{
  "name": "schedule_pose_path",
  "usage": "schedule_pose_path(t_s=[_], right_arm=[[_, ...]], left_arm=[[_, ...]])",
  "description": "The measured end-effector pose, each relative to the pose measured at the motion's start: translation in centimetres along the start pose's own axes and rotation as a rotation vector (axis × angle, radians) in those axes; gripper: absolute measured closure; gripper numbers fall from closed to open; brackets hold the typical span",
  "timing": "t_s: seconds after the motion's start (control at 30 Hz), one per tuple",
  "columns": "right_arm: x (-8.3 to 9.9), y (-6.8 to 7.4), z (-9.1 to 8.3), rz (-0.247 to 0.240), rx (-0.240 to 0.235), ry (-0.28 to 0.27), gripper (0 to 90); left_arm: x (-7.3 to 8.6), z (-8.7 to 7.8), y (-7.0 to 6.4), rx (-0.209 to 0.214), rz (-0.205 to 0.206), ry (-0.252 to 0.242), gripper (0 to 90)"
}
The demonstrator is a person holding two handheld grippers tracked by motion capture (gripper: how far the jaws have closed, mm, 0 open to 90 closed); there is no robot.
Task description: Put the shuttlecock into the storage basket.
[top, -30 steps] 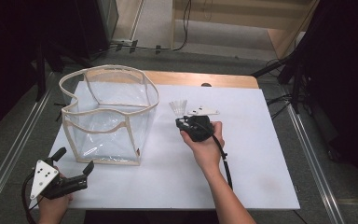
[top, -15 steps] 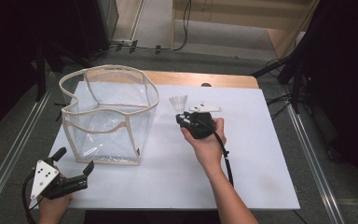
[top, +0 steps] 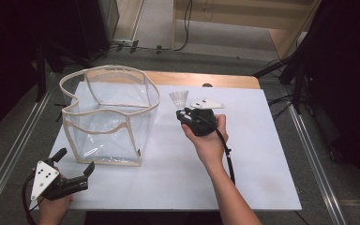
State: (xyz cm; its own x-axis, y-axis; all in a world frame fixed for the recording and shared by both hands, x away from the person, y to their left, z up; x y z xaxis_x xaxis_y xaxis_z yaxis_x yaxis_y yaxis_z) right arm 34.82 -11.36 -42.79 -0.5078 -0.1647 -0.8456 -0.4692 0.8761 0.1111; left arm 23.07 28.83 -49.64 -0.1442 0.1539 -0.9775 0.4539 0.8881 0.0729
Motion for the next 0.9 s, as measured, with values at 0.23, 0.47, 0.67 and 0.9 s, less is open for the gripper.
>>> schedule_pose_path(t_s=[0.23, 0.47, 0.67, 0.9], right_arm=[[-0.6, -0.1, -0.4, -0.001, 0.001, -0.013, 61.3], [-1.0, 0.0, -0.6, -0.002, -0.001, -0.026, 61.3], [-1.6, 0.2, -0.9, -0.004, 0.0, -0.038, 61.3], [-2.1, 0.2, -1.3, -0.009, 0.0, -0.053, 61.3]], left_arm=[[0.0, 0.0, 0.0, 0.0, 0.002, 0.0, 0.0], [0.0, 0.0, -0.1, -0.002, 0.01, 0.003, 0.0], [0.0, 0.0, -0.1, -0.001, 0.006, 0.003, 0.0], [0.0, 0.0, -0.1, -0.001, 0.005, 0.002, 0.0]])
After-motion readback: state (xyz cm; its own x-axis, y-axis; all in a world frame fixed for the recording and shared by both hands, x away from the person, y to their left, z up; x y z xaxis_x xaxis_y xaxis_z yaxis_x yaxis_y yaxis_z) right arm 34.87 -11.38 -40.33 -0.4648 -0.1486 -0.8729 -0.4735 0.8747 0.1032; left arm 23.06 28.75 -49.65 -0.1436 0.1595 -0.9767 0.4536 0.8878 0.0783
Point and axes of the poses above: each handheld gripper's, and its own axes: z roughly forward along the jaws, x roughly out of its underside, y roughly to its left, the point moved 2 cm from there along z, roughly forward along the jaws
